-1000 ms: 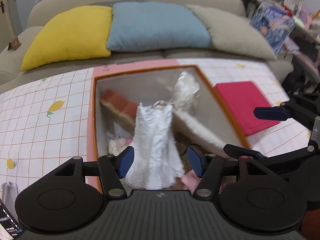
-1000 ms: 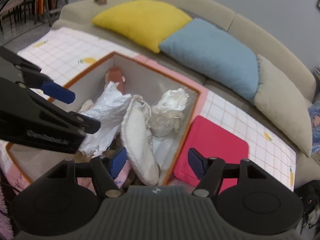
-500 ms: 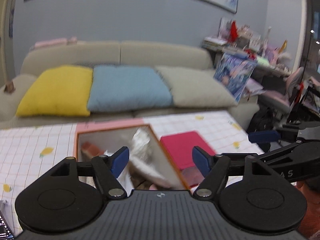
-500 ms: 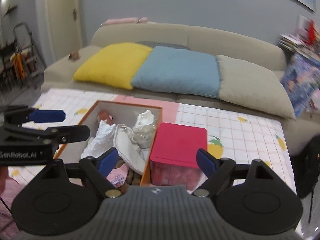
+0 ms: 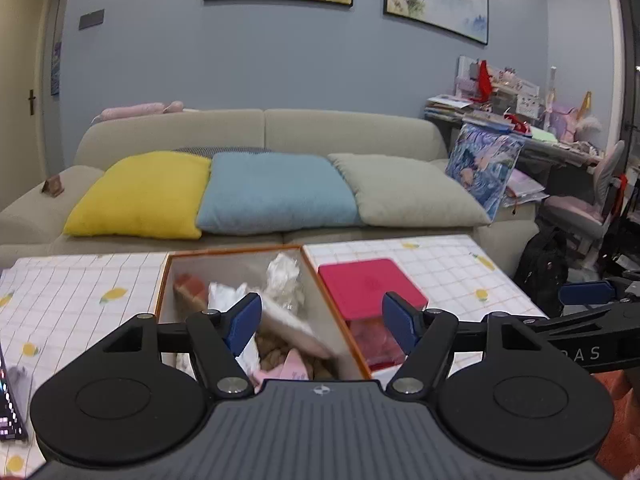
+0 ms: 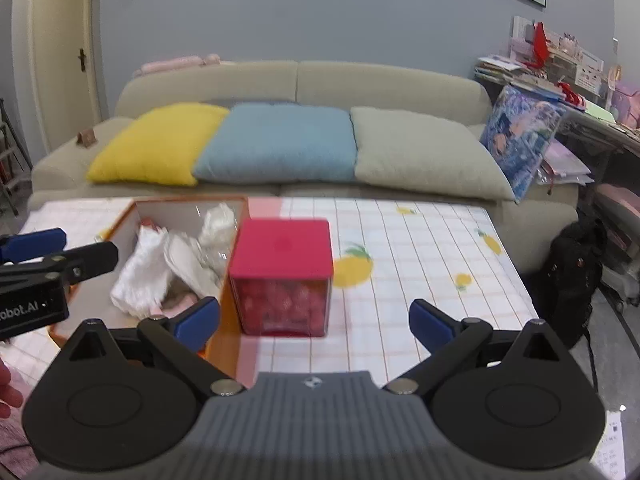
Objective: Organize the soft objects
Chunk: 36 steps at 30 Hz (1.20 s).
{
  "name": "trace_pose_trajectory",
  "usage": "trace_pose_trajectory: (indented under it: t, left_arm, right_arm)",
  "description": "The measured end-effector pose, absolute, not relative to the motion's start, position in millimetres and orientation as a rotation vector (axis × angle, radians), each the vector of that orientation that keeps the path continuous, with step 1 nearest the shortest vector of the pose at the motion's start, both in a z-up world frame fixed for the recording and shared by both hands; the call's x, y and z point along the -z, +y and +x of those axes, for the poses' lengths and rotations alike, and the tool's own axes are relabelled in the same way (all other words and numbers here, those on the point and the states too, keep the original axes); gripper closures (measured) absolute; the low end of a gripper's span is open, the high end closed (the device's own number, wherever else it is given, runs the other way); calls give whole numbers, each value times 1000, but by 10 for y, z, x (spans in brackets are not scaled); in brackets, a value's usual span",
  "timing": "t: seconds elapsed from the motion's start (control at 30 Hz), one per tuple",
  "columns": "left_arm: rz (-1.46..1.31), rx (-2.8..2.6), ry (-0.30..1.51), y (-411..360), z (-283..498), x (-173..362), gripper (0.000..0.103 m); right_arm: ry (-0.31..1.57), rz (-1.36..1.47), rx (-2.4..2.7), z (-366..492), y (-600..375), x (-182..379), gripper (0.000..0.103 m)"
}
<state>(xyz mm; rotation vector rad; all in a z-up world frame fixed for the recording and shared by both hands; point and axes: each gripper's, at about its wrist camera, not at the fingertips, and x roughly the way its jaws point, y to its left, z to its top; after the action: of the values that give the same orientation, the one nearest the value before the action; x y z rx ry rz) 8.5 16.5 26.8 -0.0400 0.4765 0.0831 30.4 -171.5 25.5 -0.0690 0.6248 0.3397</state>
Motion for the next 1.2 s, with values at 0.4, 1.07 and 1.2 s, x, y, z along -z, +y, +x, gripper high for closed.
trace_pose_trajectory:
  t: [0.4,1.07,1.2]
  left_arm:
    - [60,-191,556,167,56,83,17]
    - [2,-201,638,156,56,234,15]
    - [2,-206,640,162,53,235,15]
  right_arm:
    - [696,-98,-338,292,-1569,96,4]
    - [739,-99,-317,342,-1571,296,4]
    - [733,-110,-326,324,-1545,287,4]
